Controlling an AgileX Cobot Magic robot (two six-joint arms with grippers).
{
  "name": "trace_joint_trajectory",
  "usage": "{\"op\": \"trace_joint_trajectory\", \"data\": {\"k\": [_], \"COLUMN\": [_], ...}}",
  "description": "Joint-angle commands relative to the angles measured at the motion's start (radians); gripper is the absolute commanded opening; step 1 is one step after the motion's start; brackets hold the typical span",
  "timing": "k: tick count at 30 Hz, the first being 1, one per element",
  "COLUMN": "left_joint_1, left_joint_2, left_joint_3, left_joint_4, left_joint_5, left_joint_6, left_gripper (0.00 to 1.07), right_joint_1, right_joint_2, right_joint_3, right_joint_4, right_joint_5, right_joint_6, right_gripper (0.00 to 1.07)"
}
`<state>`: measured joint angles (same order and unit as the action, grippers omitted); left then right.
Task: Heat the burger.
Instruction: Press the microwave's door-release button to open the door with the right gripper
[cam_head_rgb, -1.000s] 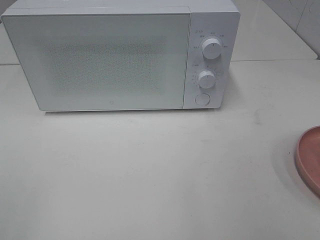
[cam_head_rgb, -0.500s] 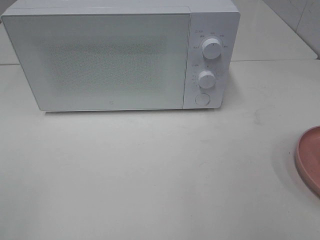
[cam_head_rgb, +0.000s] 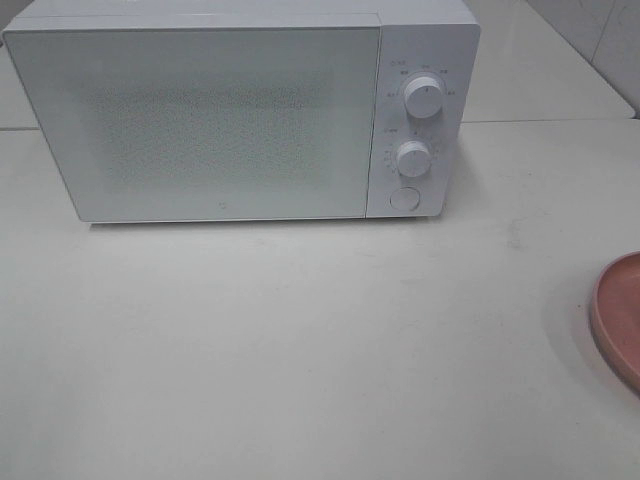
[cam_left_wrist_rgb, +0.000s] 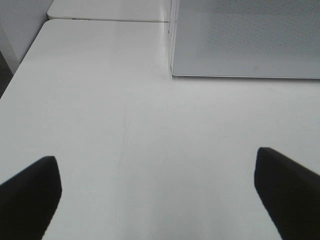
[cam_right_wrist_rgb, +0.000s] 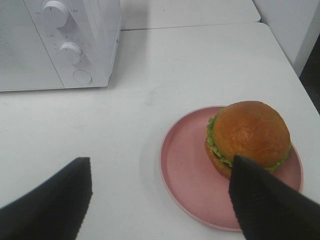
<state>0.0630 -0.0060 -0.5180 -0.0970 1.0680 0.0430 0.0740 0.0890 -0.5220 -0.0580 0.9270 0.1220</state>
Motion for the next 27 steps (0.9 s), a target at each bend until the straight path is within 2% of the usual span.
{"op": "trace_joint_trajectory", "data": {"k": [1,27], "left_joint_1": [-0.004,-0.004], "left_joint_2": [-0.025,-0.025], "left_joint_3": [0.002,0.002], "left_joint_4": [-0.001,-0.001], "left_joint_5": [0.001,0.001], "left_joint_6": [0.002,0.002], "left_gripper": [0.98,0.98], "right_joint_1": [-0.001,-0.001], "right_joint_2": [0.026,0.345], "right_joint_3": [-0.007,0.022], "right_joint_4": [0.004,0.004], "right_joint_5": [-0.035,-0.360], "right_joint_6": [0.006,0.006], "right_gripper": [0.75,0.75]}}
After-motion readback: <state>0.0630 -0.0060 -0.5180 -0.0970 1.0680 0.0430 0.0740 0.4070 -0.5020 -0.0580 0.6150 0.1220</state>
